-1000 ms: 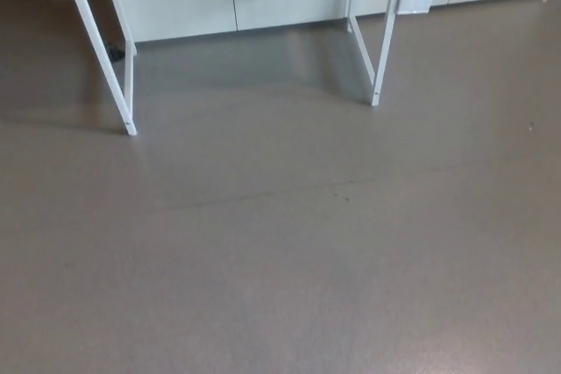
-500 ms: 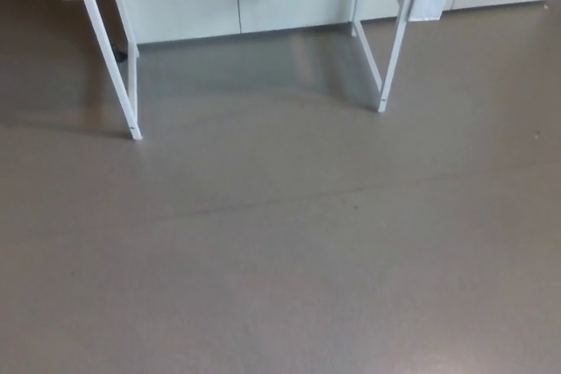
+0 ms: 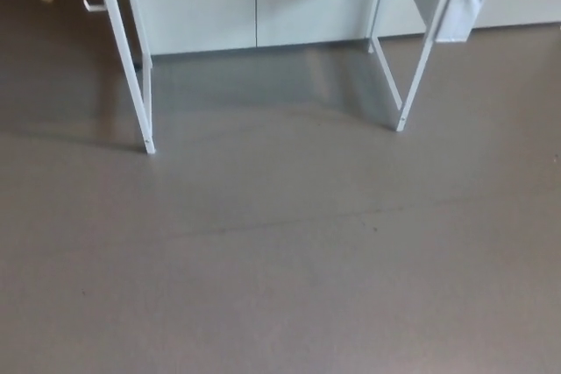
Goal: The robot walks towards a desk on which a file tray is kept in the middle and a stapler is kept to its right. The robot lifts the stapler using its right hand and places it on the file tray.
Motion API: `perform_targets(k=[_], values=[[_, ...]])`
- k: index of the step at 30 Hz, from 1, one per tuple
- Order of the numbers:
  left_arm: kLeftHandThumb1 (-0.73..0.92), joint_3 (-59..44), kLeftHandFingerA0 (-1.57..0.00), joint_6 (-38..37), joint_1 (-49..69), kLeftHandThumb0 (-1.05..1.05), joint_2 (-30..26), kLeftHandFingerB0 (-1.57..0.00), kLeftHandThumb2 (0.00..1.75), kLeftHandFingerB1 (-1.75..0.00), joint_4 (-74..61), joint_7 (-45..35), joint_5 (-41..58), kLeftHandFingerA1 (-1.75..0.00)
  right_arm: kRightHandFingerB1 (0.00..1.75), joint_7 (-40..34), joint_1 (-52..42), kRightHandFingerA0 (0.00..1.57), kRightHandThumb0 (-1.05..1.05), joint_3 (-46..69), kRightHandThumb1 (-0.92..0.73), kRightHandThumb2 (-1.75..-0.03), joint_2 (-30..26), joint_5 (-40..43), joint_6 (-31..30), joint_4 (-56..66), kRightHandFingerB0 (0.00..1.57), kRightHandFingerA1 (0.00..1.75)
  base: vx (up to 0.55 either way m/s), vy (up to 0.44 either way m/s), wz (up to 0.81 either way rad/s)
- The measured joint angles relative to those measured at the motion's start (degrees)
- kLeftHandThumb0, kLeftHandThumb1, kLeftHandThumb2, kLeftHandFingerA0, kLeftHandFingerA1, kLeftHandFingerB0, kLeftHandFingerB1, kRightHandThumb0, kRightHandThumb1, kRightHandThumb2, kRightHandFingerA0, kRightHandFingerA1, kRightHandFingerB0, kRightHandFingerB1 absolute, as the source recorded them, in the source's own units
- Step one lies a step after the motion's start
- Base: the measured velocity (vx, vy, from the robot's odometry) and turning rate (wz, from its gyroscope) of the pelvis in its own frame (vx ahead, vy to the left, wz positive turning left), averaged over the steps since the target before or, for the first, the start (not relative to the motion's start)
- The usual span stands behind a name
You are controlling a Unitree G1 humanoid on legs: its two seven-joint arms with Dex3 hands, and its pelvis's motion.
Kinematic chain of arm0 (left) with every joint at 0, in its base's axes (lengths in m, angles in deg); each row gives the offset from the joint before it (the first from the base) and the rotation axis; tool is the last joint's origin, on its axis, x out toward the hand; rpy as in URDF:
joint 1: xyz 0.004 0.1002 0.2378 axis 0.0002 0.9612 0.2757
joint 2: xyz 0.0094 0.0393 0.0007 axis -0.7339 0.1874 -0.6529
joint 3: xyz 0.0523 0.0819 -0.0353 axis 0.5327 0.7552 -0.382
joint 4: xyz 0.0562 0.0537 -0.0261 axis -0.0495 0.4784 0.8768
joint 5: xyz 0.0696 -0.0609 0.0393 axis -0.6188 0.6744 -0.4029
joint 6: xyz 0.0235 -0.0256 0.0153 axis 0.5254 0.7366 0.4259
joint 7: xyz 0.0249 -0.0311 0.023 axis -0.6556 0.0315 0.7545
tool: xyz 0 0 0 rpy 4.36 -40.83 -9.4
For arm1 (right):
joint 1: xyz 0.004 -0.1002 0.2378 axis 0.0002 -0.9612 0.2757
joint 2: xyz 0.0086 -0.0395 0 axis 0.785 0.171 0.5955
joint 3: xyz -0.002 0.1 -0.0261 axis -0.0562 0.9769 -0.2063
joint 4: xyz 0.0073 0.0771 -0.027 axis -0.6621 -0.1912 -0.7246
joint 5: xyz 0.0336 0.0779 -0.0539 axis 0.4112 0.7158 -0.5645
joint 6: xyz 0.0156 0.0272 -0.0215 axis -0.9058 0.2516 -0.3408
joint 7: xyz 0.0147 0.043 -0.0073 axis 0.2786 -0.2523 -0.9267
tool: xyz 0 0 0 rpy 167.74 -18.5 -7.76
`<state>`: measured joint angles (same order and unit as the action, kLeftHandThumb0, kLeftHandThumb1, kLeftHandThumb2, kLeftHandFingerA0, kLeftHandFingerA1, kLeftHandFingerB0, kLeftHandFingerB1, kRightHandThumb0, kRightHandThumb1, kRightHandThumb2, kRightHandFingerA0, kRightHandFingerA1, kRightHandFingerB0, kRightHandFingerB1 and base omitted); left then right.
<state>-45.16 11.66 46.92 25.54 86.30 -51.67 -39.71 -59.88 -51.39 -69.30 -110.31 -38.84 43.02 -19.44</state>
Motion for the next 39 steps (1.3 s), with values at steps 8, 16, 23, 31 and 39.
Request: perform_targets(k=[8,16,23,31,39], values=[[0.28,0.06,-0.17,0.0,0.01,-0.92,0.03,-0.09,1.24,-0.83,0.2,0.0,0.0,-0.9,0.43,0.0,-0.06,0.06,-0.47,0.02,-0.34,-0.8,-0.01,0.01,0.0,0.0,0.0,0.5,0.15,-0.046,0.08],[0.28,0.18,-0.17,0.0,-0.24,-0.92,0.81,-0.09,1.24,-0.83,0.37,-0.08,-0.01,-0.9,0.43,-0.15,0.2,0.06,-0.47,0.18,-0.34,-0.8,-0.76,0.03,-0.12,0.07,0.0,0.5,0.27,-0.196,0.22],[0.28,0.16,-0.17,0.0,0.19,-0.92,0.84,-0.09,1.24,-0.83,0.58,-0.07,0.0,-0.9,0.43,-0.22,0.17,0.06,-0.47,0.16,-0.34,-0.8,-0.72,0.02,-0.13,0.04,0.0,0.5,0.25,-0.017,-0.09],[0.28,0.1,-0.17,-0.01,-0.29,-0.92,0.75,-0.09,1.24,-0.83,0.52,0.0,0.0,-0.9,0.43,-0.21,0.37,0.06,-0.47,0.09,-0.34,-0.8,-0.42,0.01,0.02,0.16,0.0,0.5,0.45,0.17,-0.18],[0.28,0.07,-0.17,0.0,0.14,-0.92,0.69,-0.09,1.24,-0.83,0.66,0.02,0.0,-0.9,0.43,-0.18,-0.18,0.06,-0.47,0.09,-0.34,-0.8,-0.42,0.0,-0.03,-0.05,0.0,0.5,0.31,0.028,0.1]])
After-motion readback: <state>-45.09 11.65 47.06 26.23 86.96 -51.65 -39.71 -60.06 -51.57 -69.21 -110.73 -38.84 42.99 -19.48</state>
